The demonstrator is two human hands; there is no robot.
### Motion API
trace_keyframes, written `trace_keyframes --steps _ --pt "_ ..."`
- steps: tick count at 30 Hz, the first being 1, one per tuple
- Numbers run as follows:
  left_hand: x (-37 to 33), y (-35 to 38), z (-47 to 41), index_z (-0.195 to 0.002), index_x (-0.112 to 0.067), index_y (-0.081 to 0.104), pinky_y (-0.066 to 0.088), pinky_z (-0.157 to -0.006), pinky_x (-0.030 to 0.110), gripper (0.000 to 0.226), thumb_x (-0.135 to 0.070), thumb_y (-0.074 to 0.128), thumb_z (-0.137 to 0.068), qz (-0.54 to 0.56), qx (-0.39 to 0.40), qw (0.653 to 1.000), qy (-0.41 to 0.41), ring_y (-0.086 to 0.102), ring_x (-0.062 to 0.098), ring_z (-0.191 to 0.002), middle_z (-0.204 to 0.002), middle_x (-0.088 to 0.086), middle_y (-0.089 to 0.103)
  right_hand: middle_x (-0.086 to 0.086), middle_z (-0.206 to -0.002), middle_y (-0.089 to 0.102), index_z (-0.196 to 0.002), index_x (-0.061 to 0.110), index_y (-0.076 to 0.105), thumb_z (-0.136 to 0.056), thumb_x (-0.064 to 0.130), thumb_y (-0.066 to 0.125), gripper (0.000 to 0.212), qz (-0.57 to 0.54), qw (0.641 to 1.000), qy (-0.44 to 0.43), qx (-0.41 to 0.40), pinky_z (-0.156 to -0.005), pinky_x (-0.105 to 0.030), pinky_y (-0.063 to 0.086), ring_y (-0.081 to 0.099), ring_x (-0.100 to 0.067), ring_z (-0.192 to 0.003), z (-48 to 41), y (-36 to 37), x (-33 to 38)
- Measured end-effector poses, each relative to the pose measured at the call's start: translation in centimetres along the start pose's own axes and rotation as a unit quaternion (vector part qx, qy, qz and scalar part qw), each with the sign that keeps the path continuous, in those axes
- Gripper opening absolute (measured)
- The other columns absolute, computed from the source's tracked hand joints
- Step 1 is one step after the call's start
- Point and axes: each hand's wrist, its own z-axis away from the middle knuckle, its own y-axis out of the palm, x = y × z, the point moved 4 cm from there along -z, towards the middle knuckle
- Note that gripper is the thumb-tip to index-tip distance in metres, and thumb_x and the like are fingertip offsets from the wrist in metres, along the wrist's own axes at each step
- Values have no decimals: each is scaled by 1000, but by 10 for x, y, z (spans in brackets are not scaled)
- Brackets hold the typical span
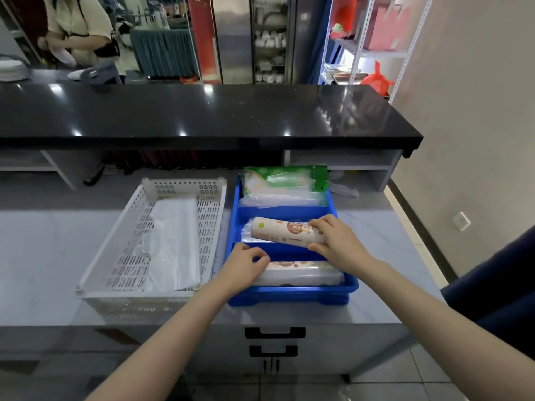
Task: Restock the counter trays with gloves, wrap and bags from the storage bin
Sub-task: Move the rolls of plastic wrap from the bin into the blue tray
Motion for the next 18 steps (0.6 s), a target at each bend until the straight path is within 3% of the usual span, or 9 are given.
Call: trace_keyframes --steps 3,7,12,18 --pt "2 7 -4 -125 -29 50 39 -76 30 42 -50 36 -92 -55 49 996 -51 52 15 -92 -116 3 58 2 -119 52 -126 24 51 -82 36 69 50 0 1000 4 -8 -90 -32 47 53 -15 -101 1 -1 -2" --pt "0 7 -2 -109 -31 59 40 -69 21 29 -47 43 -90 4 42 998 -45 55 1 -88 -109 -9 64 2 -121 53 -127 24 51 -82 36 69 50 -2 1000 24 -9 -90 -29 46 53 -14 -102 5 -2 -7" --pt "1 5 1 -109 -34 59 50 -69 19 27 -28 61 -83 143 39 986 -79 61 7 -94 -105 -10 62 2 -124 52 -129 24 50 -82 36 69 52 -1 999 32 -8 -92 -30 48 53 -15 -106 9 -1 -8" --pt "0 1 7 -111 -33 61 57 -82 29 39 -18 74 -77 161 -36 986 -18 61 9 -98 -107 -7 58 2 -121 52 -127 25 50 -82 36 69 50 2 999 23 -22 -92 -33 48 53 -15 -102 5 -7 -5"
